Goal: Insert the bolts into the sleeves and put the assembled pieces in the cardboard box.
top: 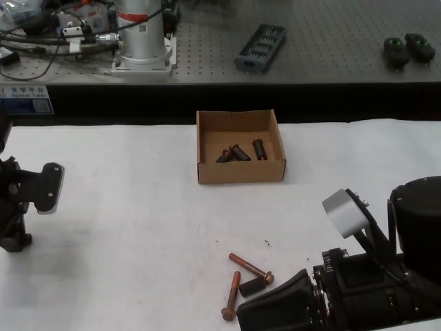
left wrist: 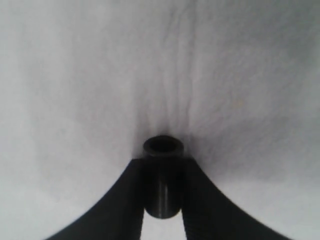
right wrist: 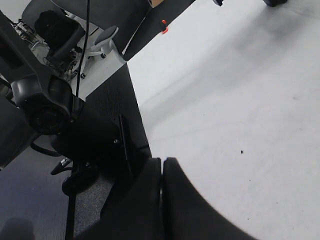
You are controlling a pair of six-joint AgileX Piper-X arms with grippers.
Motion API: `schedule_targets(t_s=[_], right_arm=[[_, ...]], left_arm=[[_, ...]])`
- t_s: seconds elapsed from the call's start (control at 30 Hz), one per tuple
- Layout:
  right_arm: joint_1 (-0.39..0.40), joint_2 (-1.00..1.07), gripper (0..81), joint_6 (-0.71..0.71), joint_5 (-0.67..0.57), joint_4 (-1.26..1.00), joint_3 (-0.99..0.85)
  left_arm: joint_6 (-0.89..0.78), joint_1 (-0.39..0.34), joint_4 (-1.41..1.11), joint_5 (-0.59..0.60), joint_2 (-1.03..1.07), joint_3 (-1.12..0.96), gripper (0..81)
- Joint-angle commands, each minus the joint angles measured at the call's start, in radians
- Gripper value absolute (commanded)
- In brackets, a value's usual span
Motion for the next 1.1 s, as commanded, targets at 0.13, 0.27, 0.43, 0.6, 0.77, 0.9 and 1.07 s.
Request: schedule_targets(t_s=[0.13, 0.27, 0.43, 0.6, 0.77, 0.9, 1.07], right_arm=[[0.004, -0.015, 2.2, -0.007, 0.003, -0.009, 0.0], [0.004, -0.015, 2.2, -0.007, 0.003, -0.009, 0.0], [0.002, -0.015, 2.2, -0.007, 0.094, -0.009, -0.003], [-0.03, -0.009, 2.2, -0.007, 0.113, 0.086, -0.043], [-0.108, 0.054, 2.2, -0.028, 0.115, 0.2, -0.112], [-0.141, 0.141, 2.2, -0.045, 0.156, 0.243, -0.163], [-0.141, 0.289, 2.7, -0.055, 0.241, 0.28, -0.249]], left_arm=[[-0.235, -0.003, 0.023, 0.207, 0.0, -0.001, 8.9], [-0.51, -0.003, 0.014, 0.35, 0.0, -0.001, 8.9], [-0.792, -0.003, 0.016, 0.479, 0.0, -0.001, 8.3], [-0.87, -0.003, 0.059, 0.7, -0.022, 0.009, 8.3], [-0.968, -0.003, -0.051, 0.823, -0.105, 0.099, 8.3], [-1.093, -0.01, -0.189, 0.897, -0.2, 0.223, 8.3], [-1.262, -0.047, -0.418, 0.902, -0.328, 0.385, 8.3]])
